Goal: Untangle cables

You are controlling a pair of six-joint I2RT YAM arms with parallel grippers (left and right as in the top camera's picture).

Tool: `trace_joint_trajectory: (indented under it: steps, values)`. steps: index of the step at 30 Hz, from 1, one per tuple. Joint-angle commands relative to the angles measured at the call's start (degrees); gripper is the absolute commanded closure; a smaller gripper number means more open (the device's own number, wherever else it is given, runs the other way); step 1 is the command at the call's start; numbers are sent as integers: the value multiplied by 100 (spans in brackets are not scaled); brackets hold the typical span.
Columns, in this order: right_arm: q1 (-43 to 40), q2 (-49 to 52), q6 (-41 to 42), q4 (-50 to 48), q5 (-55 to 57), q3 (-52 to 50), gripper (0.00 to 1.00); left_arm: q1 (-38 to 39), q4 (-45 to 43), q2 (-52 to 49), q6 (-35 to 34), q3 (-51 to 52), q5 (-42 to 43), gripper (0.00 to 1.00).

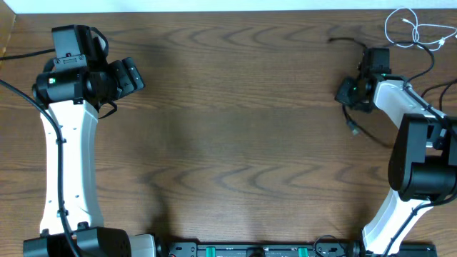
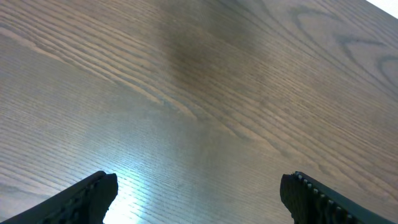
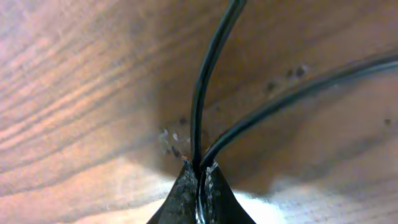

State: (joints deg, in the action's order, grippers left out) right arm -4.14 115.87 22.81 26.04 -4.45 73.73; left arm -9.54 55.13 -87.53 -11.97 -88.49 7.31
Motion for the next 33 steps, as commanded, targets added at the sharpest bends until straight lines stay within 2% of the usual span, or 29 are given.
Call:
trace_joint_trajectory:
  steps: [1,4,7,11,18,25,31,32,33]
  values:
    - [-72,79,-455,-114,-133,114,99,-20,13,105,52,-55,-52,11]
    - [-299,-326,-905,-15,-516,385,99,-20,9,105,52,-55,-52,11]
    - [-595,-942,-975,177,-509,621,99,-20,9,103,52,-55,-52,11]
    - [-1349,-2297,-1005,310,-490,846,99,-20,9,105,52,-55,-50,11]
    - [-2697,-3606,-1005,264,-149,879,99,-20,11,105,52,-55,-50,11]
    - [-4144,-3447,-1008,-166,737,981,99,-20,9,105,50,-55,-50,11]
    - [-4291,-2055,-1084,468,890,1488,98,-13,13,105,50,-55,-48,11]
    - [-4256,-1827,-1084,538,881,1541,85,-13,13,105,50,-55,-48,11]
    - [-4218,-1589,-1084,588,881,1582,43,-13,11,105,50,-55,-48,11]
